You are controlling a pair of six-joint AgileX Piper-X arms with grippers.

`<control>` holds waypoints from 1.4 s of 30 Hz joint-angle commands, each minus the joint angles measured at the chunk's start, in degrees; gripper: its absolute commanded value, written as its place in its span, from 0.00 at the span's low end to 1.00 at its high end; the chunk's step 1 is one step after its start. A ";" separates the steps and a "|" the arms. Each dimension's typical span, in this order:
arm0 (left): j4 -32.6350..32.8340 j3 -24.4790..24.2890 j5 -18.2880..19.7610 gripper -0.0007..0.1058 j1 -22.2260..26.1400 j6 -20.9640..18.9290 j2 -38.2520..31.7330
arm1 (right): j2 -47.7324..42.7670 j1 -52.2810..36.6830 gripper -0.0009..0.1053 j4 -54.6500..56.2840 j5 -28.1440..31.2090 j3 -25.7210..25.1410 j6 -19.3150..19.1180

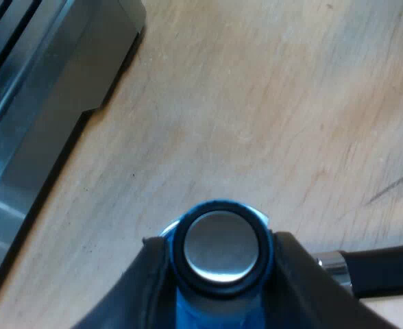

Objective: Grind coffee beans and then tamp

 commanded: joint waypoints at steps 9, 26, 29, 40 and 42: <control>-0.04 -2.50 -1.08 0.07 0.03 -0.05 -7.70 | -0.27 -0.21 0.63 -0.49 -0.01 -0.10 -0.30; 9.45 -2.50 -4.62 0.07 0.51 -0.05 -16.43 | -0.27 -0.21 0.63 -4.25 -0.48 -0.30 -2.91; 9.88 -2.50 -4.40 0.07 2.83 -1.84 -16.63 | -0.27 -0.21 0.63 -3.89 -0.47 -1.21 -2.91; 11.34 -2.50 -0.45 0.07 15.68 -3.24 -16.79 | -0.27 -0.21 0.63 -1.49 -1.34 -3.00 -2.79; 12.51 -2.14 -0.45 0.07 17.47 -3.02 -16.79 | -0.27 -0.21 0.63 -0.78 -1.33 -3.00 -2.79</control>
